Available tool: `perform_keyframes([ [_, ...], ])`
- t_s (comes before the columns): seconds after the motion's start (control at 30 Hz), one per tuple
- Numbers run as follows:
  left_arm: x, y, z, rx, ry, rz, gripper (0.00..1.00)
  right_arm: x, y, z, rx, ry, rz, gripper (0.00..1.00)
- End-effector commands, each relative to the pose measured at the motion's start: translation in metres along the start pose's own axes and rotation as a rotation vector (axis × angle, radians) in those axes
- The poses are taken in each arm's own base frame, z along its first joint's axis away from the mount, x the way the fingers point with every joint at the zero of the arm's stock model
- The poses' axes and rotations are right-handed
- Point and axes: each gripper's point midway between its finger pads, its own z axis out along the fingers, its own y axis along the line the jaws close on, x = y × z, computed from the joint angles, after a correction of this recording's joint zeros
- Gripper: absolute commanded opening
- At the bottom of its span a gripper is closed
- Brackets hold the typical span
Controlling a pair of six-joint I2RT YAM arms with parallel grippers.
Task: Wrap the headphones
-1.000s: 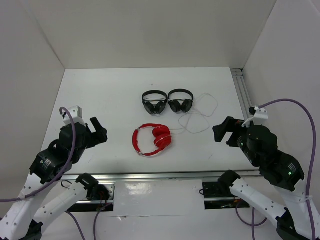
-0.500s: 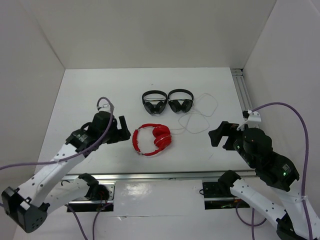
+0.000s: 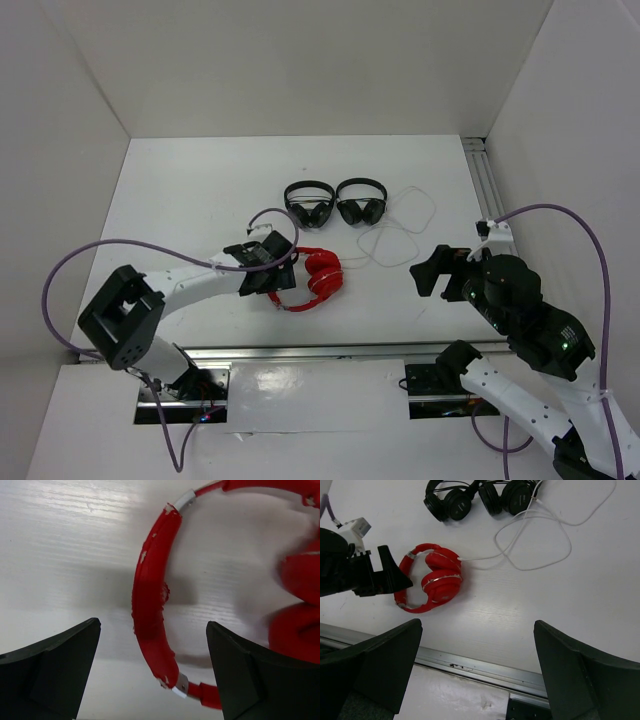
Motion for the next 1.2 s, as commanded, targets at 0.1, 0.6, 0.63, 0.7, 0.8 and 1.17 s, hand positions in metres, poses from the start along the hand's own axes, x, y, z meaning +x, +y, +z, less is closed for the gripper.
perform_keyframes([
  [0.1, -0.009, 0.005, 0.030, -0.064, -0.024, -0.071, 0.96, -0.011, 0.013, 0.001, -0.061, -0.040, -0.006, 1.00],
  [0.6, 0.030, 0.023, 0.042, -0.056, 0.077, -0.098, 0.00, -0.014, 0.014, -0.001, -0.070, -0.057, -0.010, 1.00],
  [0.63, 0.029, 0.029, 0.036, -0.079, 0.067, -0.093, 0.00, -0.015, 0.012, -0.001, -0.062, -0.061, -0.010, 1.00],
  [0.7, 0.031, 0.031, 0.022, -0.077, 0.052, -0.076, 0.00, -0.015, 0.012, -0.001, -0.061, -0.061, -0.010, 1.00],
  [0.8, 0.016, 0.037, -0.016, -0.074, -0.003, -0.077, 0.00, -0.017, 0.015, -0.001, -0.074, -0.066, -0.007, 1.00],
  [1.17, -0.088, 0.072, -0.242, 0.192, -0.418, 0.046, 0.00, -0.032, 0.112, -0.035, -0.687, -0.212, -0.166, 1.00],
])
